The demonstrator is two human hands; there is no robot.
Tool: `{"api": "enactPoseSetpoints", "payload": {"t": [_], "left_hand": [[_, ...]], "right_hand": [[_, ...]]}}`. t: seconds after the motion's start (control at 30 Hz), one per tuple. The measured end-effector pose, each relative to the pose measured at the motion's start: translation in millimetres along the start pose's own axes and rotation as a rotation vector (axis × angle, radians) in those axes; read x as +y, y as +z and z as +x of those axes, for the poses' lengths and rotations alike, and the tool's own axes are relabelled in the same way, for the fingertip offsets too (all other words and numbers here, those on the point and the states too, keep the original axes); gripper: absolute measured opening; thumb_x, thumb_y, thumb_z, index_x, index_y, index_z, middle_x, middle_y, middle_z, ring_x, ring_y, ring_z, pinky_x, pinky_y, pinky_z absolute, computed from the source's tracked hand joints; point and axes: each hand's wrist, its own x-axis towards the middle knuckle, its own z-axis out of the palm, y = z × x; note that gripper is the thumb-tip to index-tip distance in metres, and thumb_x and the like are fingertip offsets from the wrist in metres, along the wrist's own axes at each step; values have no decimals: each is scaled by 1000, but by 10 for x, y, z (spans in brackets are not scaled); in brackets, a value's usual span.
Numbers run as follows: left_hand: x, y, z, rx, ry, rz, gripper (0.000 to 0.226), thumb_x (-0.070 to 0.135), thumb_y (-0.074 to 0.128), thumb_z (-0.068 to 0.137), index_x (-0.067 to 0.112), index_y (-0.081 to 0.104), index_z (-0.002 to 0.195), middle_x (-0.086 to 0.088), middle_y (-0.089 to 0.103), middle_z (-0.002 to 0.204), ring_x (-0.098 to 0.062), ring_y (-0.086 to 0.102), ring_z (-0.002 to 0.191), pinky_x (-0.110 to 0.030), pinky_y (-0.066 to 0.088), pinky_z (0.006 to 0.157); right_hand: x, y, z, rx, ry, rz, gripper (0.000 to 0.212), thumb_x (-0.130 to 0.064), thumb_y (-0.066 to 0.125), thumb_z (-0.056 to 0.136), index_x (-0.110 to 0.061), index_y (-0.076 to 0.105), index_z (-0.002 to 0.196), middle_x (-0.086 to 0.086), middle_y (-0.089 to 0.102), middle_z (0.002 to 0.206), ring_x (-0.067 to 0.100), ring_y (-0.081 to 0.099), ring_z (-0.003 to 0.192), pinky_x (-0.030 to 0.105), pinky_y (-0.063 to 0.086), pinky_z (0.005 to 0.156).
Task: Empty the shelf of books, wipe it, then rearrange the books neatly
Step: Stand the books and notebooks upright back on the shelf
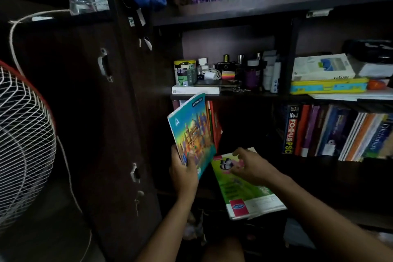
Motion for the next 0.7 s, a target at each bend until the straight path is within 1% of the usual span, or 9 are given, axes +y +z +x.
{"api": "enactPoseSetpoints", "payload": {"t": [0.1,0.13,0.2,0.27,0.4,0.5,0.57,0.63,0.7], "left_hand": [[-170,-12,68,-86,-70,28,52,24,61,100,23,41,148,-3,62,128,-23,63,112,-36,54,84],[-230,-5,92,-107,-93,54,54,26,61,100,25,40,149,-4,61,130,-25,62,114,-38,55,86],[-328,19,138,-127,-131,89,57,27,61,100,26,38,152,-4,61,132,-25,61,117,-34,51,85],[-401,35,170,-138,-135,118,61,28,64,99,25,38,154,-5,62,133,-26,61,118,-31,48,85],[-517,53,209,-169,-157,137,64,24,61,100,25,31,157,-5,59,137,-28,59,121,-30,46,87],[-581,60,222,-207,-173,145,63,25,57,102,25,27,158,-5,58,137,-27,59,121,-34,50,90],[-627,58,219,-240,-162,181,57,25,58,102,19,36,154,-6,60,133,-27,61,119,-35,52,89],[-655,58,218,-282,-141,214,46,24,60,101,11,49,144,-6,63,126,-27,63,115,-29,49,83],[-647,58,201,-318,-123,241,41,25,59,101,10,55,139,-4,63,123,-23,62,113,-27,46,82]], "right_hand": [[-156,177,70,-22,-74,-84,67,-53,66,88,-28,40,144,4,50,143,24,53,125,43,46,103],[-222,263,72,-48,-94,-138,75,-57,65,87,-28,34,149,4,43,150,26,46,133,45,41,109],[-309,460,75,-95,-102,-230,87,-63,61,88,-29,21,157,4,26,162,31,26,147,50,26,119],[-280,649,91,-83,-119,-318,80,-58,54,92,-26,19,157,7,19,164,32,16,150,53,18,120],[-74,804,151,-36,-136,-363,70,-47,41,95,-26,18,158,8,15,166,31,10,153,56,12,121],[2,725,201,-80,-136,-350,70,-40,48,94,-27,19,157,4,15,166,28,10,153,54,10,122],[50,657,226,-88,-132,-314,69,-37,54,89,-27,26,152,4,22,163,28,16,151,51,13,122],[137,616,209,-79,-123,-294,69,-36,57,85,-28,29,148,3,26,159,28,21,149,50,16,120],[259,615,147,-51,-111,-308,72,-38,57,82,-27,29,147,2,27,158,27,23,147,49,16,120]]}}
